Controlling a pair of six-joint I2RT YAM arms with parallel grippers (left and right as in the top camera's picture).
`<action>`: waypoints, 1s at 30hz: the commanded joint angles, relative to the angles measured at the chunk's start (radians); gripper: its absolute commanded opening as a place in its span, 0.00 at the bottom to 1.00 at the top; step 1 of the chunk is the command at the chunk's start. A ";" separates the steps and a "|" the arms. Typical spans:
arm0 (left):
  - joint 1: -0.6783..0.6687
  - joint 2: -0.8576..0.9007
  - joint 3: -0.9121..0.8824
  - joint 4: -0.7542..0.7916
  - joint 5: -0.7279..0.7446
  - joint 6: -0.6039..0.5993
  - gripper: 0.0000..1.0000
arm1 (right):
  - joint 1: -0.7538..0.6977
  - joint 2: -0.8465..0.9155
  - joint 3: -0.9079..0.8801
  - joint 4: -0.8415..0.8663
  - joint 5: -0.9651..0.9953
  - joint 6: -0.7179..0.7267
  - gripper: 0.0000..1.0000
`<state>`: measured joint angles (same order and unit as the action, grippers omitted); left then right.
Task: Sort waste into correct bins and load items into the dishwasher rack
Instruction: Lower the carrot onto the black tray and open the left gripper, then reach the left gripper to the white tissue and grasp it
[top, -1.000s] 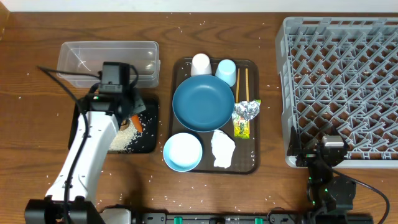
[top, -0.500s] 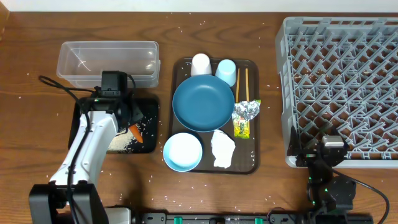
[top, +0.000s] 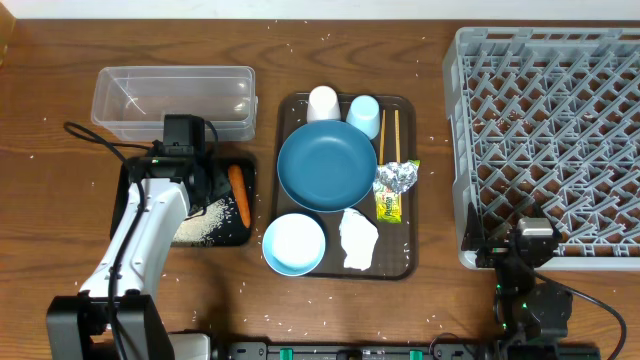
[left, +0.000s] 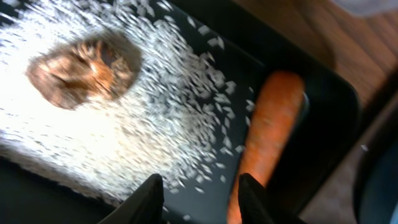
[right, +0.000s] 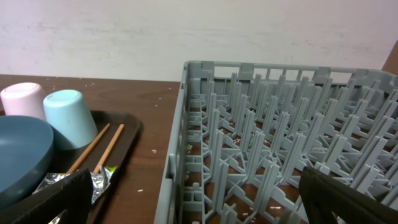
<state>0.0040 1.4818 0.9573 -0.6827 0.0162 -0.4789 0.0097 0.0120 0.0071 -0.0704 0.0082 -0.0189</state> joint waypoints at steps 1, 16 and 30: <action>0.003 -0.043 -0.003 -0.006 0.157 -0.009 0.39 | 0.005 -0.006 -0.002 -0.004 0.002 -0.008 0.99; -0.194 -0.122 -0.003 -0.013 0.617 -0.018 0.61 | 0.005 -0.006 -0.002 -0.004 0.002 -0.008 0.99; -0.803 -0.108 0.018 0.090 0.017 -0.348 0.62 | 0.005 -0.006 -0.002 -0.004 0.002 -0.008 0.99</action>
<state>-0.7467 1.3617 0.9577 -0.6159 0.2054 -0.7242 0.0097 0.0120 0.0071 -0.0704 0.0082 -0.0189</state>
